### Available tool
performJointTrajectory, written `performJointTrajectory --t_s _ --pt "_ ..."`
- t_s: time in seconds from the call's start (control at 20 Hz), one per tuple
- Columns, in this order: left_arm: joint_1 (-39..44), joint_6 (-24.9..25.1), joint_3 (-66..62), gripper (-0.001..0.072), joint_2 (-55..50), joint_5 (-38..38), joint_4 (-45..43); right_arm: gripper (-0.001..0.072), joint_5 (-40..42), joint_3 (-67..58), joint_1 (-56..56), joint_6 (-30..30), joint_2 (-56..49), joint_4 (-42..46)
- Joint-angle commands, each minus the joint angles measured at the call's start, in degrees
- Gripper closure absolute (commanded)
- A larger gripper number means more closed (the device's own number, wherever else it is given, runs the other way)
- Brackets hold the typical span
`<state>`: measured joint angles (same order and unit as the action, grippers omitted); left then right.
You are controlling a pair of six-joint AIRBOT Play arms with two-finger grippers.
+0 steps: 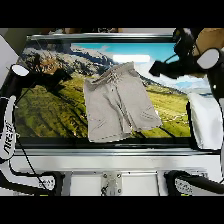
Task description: Fold the clothes and pants, and hang the long-sleeved shirts on hangers.
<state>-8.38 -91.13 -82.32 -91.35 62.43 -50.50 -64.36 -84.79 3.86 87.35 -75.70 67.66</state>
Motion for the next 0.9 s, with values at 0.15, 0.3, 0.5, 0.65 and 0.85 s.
performJointTrajectory --t_s 0.15,0.3,0.5,0.65,0.85 --pt "1.0 1.4 10.6 0.0016 -4.2 -1.8 0.8 0.004 2.7 36.0 7.6 8.6 14.3 -1.4" --pt "4.8 1.3 10.6 0.0016 -6.2 -5.4 1.0 0.004 9.9 45.7 13.9 8.9 14.2 -7.9" --pt "8.6 1.3 10.6 0.0016 -8.6 -9.1 1.0 0.004 17.1 47.8 20.8 8.9 10.3 -11.5" --pt "10.6 1.3 10.6 0.0017 -9.7 -10.3 1.1 0.004 20.6 47.8 23.2 8.9 7.0 -14.1" --pt "13.4 1.3 10.6 0.0016 -9.7 -12.7 0.8 0.0041 24.1 47.8 23.9 8.9 4.2 -17.5"
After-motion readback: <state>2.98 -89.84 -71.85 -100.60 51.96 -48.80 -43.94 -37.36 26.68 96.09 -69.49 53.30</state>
